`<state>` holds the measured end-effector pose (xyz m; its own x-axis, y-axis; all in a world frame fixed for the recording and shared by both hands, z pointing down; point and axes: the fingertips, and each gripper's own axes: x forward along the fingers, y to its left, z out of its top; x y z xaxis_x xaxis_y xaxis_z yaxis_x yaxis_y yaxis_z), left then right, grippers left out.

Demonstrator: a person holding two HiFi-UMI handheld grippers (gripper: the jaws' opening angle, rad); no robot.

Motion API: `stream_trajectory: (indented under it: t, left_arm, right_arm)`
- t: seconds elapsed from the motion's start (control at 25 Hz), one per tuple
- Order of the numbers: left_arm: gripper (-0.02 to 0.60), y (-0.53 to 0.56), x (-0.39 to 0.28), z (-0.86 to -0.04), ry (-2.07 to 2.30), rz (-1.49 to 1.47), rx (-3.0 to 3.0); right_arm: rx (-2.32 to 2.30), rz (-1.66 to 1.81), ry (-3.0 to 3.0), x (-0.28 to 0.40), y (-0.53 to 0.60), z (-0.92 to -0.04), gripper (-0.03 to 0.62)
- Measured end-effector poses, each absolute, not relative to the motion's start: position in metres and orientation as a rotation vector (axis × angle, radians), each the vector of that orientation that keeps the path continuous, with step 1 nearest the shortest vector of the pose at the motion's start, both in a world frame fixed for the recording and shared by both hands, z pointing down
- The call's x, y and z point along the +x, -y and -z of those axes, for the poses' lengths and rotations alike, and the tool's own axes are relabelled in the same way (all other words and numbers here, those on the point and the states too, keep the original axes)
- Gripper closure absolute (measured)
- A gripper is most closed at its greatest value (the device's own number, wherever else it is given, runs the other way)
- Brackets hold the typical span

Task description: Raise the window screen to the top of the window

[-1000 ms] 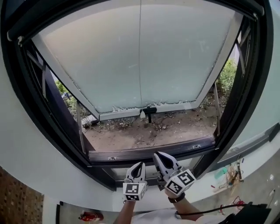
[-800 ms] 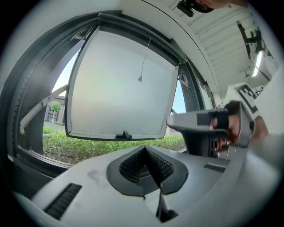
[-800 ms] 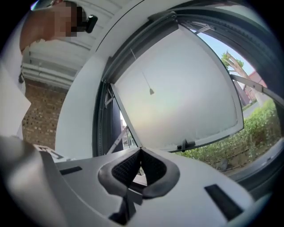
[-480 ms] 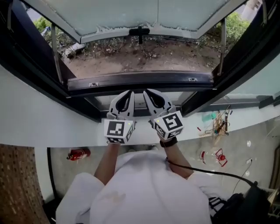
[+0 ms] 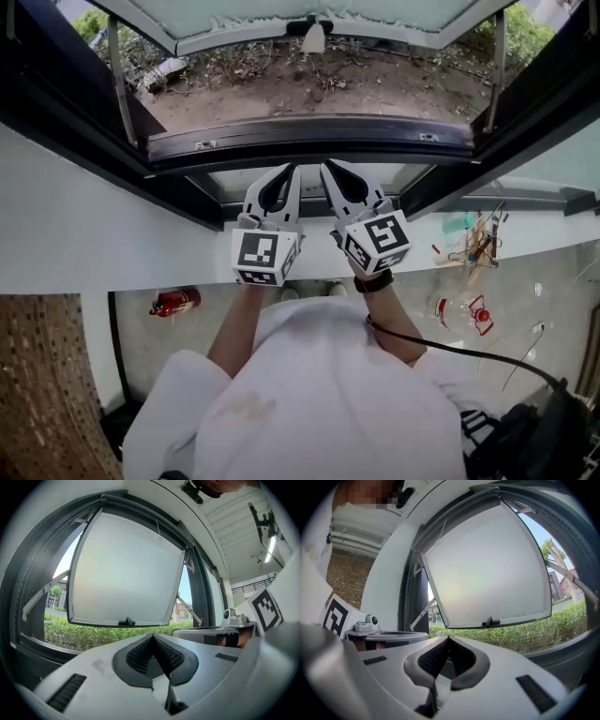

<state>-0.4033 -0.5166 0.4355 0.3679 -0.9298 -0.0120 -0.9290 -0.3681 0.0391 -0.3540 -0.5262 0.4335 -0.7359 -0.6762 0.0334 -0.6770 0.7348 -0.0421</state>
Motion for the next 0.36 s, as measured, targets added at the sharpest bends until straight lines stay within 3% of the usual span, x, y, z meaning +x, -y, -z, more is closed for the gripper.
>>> stream_trajectory:
  t: [0.36]
  left_arm:
    - [0.580,0.5135,-0.4096,-0.4269,1.766,0.077,2.585]
  right_arm:
    - [1.154,-0.026,2.911,-0.3527,0.5272,-0.4250,0.592]
